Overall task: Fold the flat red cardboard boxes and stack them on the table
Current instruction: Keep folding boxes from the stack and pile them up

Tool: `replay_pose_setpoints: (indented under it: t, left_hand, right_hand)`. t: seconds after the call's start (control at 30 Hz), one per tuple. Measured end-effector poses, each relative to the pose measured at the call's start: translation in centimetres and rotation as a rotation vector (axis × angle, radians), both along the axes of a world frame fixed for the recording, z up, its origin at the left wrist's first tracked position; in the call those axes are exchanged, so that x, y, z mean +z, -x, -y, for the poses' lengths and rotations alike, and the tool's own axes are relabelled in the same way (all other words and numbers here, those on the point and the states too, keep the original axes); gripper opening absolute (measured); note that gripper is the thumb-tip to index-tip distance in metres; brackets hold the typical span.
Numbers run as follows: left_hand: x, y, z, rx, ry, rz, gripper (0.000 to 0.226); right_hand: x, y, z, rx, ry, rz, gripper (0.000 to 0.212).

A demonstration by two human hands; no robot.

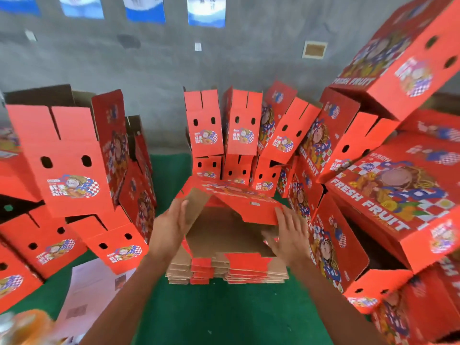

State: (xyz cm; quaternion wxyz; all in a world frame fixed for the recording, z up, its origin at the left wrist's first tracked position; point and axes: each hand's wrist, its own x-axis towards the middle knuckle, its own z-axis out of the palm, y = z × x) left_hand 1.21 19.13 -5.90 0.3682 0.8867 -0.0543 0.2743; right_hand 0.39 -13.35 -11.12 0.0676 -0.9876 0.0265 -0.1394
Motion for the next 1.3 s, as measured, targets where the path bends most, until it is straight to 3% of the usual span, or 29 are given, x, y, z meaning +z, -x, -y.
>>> replay_pose_setpoints:
  t: [0.1, 0.17, 0.23, 0.33, 0.43, 0.6, 0.7, 0.8, 0.93, 1.0, 1.07, 1.13, 1.2, 1.3]
  left_hand:
    - [3.3, 1.6, -0.7, 0.039, 0.133, 0.134, 0.055]
    - [4.6, 2.8, -1.2, 0.040, 0.212, 0.213, 0.049]
    - [5.4, 3.8, -1.4, 0.033, 0.284, 0.239, 0.038]
    - [6.2, 5.5, -1.3, 0.005, 0.449, 0.263, 0.030]
    - [7.0, 6.8, -1.7, 0.016, 0.589, 0.284, 0.030]
    - [7.1, 7.6, -3.2, 0.058, 0.758, 0.233, 0.016]
    - [5.2, 8.5, -3.3, 0.078, 0.683, 0.166, 0.023]
    - [1.6, 9.0, -3.7, 0.182, 0.472, 0.071, 0.030]
    - [-2.7, 10.1, -3.4, 0.108, 0.202, -0.035, 0.034]
    - [-3.2, 10.5, -3.7, 0.119, -0.021, 0.050, 0.032]
    - [-3.0, 10.7, -4.3, -0.003, -0.186, 0.192, 0.031]
    - [-2.0, 11.4, -4.3, -0.211, -0.130, 0.193, 0.036]
    - [-1.4, 12.2, -4.9, -0.327, -0.063, 0.056, 0.040]
    - [-1.3, 13.2, -5.6, -0.384, -0.182, -0.084, 0.054]
  right_hand:
    - [3.4, -0.9, 0.6, -0.227, -0.192, 0.041, 0.099]
    - [5.0, -1.5, 1.0, -0.325, -0.493, 0.011, 0.105]
    - [5.7, -1.4, 0.9, -0.255, -0.719, 0.007, 0.092]
    - [7.0, -0.2, 0.4, -0.042, -0.592, 0.088, 0.060]
    - [9.9, 0.5, 0.2, 0.069, -0.462, 0.034, 0.038]
    - [15.8, 1.1, 1.1, 0.234, -0.266, -0.031, 0.024]
    - [16.8, 1.4, 0.6, 0.334, -0.094, -0.189, 0.021]
    - [15.5, 1.8, -0.2, 0.343, 0.018, -0.311, 0.024]
    - [13.3, 2.0, -0.1, 0.287, 0.156, -0.332, 0.025]
    - [12.9, 1.9, 0.2, 0.259, 0.165, -0.313, 0.031]
    - [12.6, 1.7, 0.1, 0.232, 0.205, -0.304, 0.040]
    - [12.4, 1.5, -0.1, 0.205, 0.262, -0.291, 0.041]
    - [12.3, 1.1, -0.3, 0.197, 0.294, -0.282, 0.038]
    - [12.2, 0.7, -0.2, 0.193, 0.217, -0.298, 0.045]
